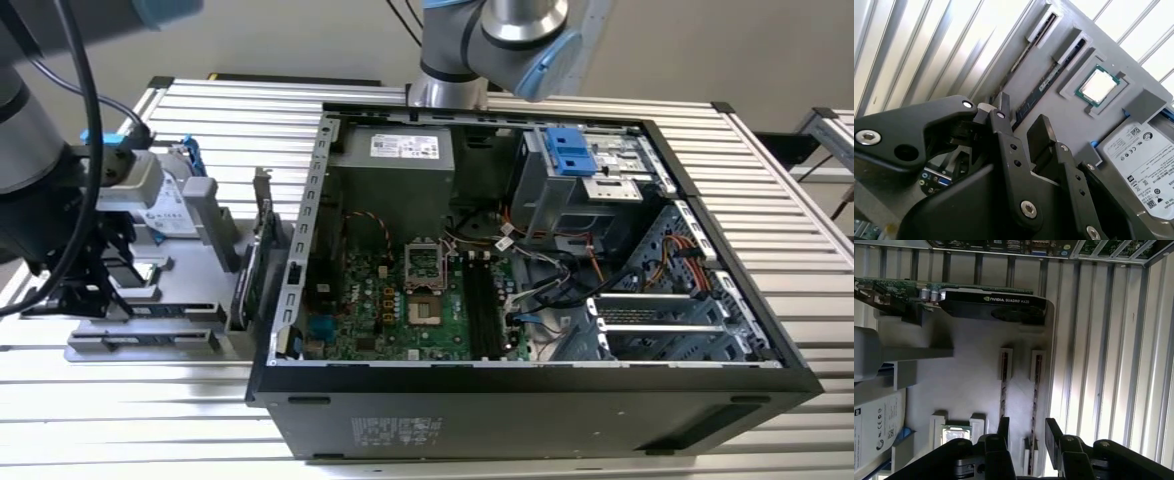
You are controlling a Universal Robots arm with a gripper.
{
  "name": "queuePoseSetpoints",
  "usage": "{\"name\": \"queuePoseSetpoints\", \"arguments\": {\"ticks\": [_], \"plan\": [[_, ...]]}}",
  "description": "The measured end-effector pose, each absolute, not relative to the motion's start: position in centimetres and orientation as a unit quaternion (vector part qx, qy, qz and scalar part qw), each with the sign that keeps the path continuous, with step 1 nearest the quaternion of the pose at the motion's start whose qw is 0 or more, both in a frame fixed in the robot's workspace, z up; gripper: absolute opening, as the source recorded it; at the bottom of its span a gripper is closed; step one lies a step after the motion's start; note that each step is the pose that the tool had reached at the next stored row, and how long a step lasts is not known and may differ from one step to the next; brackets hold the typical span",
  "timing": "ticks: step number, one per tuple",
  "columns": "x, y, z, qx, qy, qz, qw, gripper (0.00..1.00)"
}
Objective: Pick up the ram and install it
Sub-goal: 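Pick up the ram and move it above insertion slot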
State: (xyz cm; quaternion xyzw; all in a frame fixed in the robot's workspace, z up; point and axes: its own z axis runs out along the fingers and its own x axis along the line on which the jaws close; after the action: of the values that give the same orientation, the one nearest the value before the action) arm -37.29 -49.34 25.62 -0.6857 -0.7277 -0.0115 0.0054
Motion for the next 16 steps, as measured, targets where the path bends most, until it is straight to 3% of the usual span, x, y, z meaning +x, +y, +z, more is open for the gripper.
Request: {"name": "queuePoseSetpoints", "arguments": {"ticks": [16], "plan": [[-37.3, -49.23, 24.63, -0.686, -0.728, -0.008, 0.008, 1.0]]}}
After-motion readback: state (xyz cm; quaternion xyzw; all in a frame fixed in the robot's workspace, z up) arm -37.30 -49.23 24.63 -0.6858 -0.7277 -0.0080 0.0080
